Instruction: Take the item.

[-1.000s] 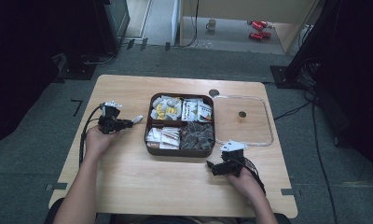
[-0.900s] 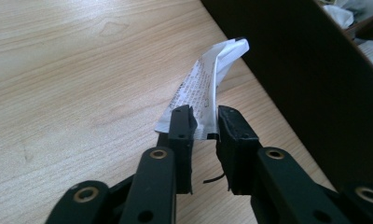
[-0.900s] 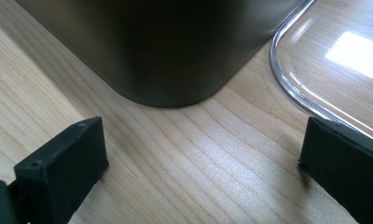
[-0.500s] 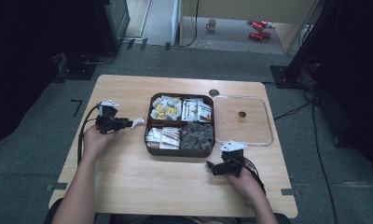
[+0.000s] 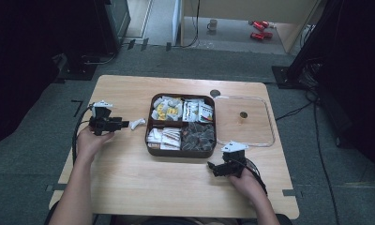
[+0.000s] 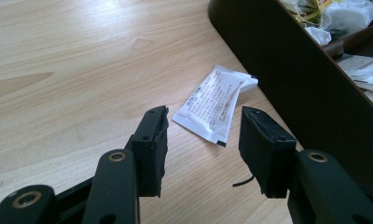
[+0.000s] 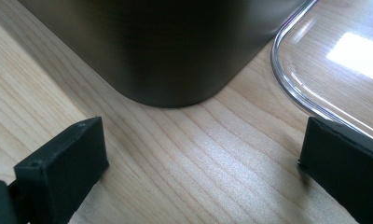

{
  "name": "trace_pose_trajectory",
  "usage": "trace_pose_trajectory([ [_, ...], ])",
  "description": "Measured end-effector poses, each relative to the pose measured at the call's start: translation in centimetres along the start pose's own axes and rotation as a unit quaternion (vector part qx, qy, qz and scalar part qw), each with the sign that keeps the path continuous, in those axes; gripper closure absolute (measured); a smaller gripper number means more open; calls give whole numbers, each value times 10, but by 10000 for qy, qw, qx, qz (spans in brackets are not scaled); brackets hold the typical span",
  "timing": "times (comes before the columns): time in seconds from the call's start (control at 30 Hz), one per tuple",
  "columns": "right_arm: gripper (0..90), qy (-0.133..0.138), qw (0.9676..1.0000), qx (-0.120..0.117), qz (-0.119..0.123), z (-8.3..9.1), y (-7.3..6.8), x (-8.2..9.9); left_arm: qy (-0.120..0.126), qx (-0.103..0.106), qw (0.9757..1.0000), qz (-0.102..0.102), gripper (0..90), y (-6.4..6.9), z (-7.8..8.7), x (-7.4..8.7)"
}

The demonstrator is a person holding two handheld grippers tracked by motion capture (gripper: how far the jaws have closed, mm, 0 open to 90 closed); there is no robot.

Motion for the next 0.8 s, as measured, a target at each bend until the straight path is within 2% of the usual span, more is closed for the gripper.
trace_pose_trajectory([
  [0.07, 3, 1, 10000, 0, -2, 0, 0, 0, -40, -61, 10000, 52, 523, -1, 1, 2],
  [0.2, 3, 1, 10000, -2, -1, 0, 0, 0, -15, -58, 9999, 92, 497, -3, 3, 6],
  [0.47, 3, -8, 10000, 1, 12, 0, 0, 0, 35, -148, 9999, 60, 473, -6, 6, 14],
  [0.8, 2, -8, 10000, -27, 73, -1, 1, -1, 3, -319, 9994, 143, 457, -19, 8, 26],
])
Point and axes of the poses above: each handheld gripper's, and its own axes: z roughly backward along the jaws, x roughly out of its underside, y roughly to its right, the point moved 6 cm from there along -z, roughly forward along the jaws, and after that the axes turned 15 degrees about -y, right-handed, at the moved point
